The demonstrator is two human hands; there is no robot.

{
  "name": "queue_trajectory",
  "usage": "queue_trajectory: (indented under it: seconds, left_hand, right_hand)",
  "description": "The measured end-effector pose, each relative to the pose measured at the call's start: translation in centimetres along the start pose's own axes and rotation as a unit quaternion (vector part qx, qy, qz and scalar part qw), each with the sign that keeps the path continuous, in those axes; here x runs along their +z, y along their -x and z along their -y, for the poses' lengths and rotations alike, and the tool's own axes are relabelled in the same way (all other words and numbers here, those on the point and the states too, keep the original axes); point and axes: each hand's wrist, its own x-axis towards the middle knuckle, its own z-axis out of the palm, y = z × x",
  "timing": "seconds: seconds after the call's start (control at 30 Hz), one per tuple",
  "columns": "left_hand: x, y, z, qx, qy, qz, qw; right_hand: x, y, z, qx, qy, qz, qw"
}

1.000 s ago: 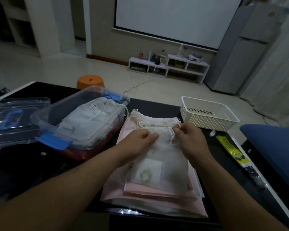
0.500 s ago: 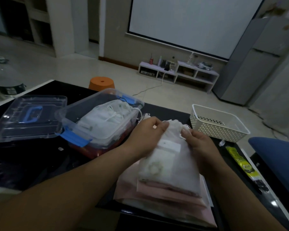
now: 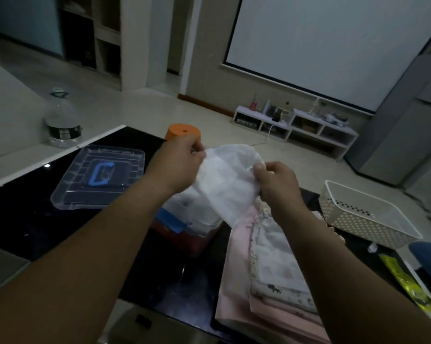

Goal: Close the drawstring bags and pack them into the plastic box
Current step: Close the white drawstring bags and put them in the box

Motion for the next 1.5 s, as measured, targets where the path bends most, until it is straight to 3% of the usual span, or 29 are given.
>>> queue_trajectory:
  seconds: [0.13, 0.2, 0.3, 0.33, 0.4, 0.43, 0.5, 0.63, 0.8, 0.9, 1.0, 1.1, 1.23, 1.4, 1.5]
  left_hand:
    - [-0.2, -1.3, 2.3, -0.036, -0.111, 0.015, 0.993]
    - [0.4, -1.6, 2.6, -0.011, -0.190, 0.023, 0.981]
    - [1.8, -1.5, 2.4, 0.014, -0.172, 0.118, 0.978]
    - [2.3, -1.4, 2.3, -0.001, -0.172, 0.181, 0.968]
    - [3.1, -1.4, 2.1, -0.027, -0.218, 0.274, 0.936]
    - [3.4, -1.4, 2.1, -0.033, -0.242, 0.295, 0.924]
    - [3.5, -1.6, 2.1, -0.023, -0.269, 0.307, 0.912]
    - [3.3, -1.6, 2.4, -0.023, -0.280, 0.317, 0.906]
    - [3.5, -1.7, 2.2, -0.020, -0.293, 0.316, 0.902]
    - [3.6, -1.7, 1.2, -0.002, -0.314, 0.302, 0.900]
    - [3.7, -1.5, 0.7, 0.034, -0.307, 0.233, 0.922]
    - [3.9, -0.4, -0.7, 0.058, -0.233, 0.179, 0.954]
    - [5.5, 2.1, -4.5, 0.133, -0.141, 0.137, 0.971]
    - [9.5, 4.6, -7.5, 0.213, -0.103, 0.141, 0.961]
    - [11.8, 5.6, -8.1, 0.214, -0.103, 0.176, 0.955]
  right_hand:
    - [2.6, -2.1, 0.8, -0.020, 0.131, -0.032, 0.991]
    - [3.2, -2.0, 0.8, -0.074, 0.215, -0.056, 0.972]
    - [4.5, -1.1, 1.2, -0.173, 0.328, 0.009, 0.929]
    - [5.4, -1.1, 1.5, -0.168, 0.376, 0.062, 0.909]
    - [8.1, -1.9, 2.4, -0.047, 0.465, 0.163, 0.869]
    - [9.4, -2.5, 2.7, 0.022, 0.492, 0.182, 0.851]
    - [11.1, -3.3, 1.8, 0.083, 0.528, 0.208, 0.820]
    - [13.4, -5.5, -0.1, -0.007, 0.552, 0.297, 0.779]
    - [13.0, -5.2, -0.6, -0.053, 0.570, 0.276, 0.772]
    - [11.0, -3.7, 0.7, -0.089, 0.548, 0.241, 0.796]
    - [6.8, -1.4, 1.9, -0.153, 0.412, 0.170, 0.882]
    - [2.1, 0.7, 2.1, -0.187, 0.303, 0.079, 0.931]
    - [-4.4, 2.1, -0.1, -0.145, 0.258, 0.017, 0.955]
    - [-12.4, 3.3, -5.6, -0.066, 0.250, -0.067, 0.964]
    - [-15.2, 3.8, -9.3, -0.005, 0.207, -0.095, 0.974]
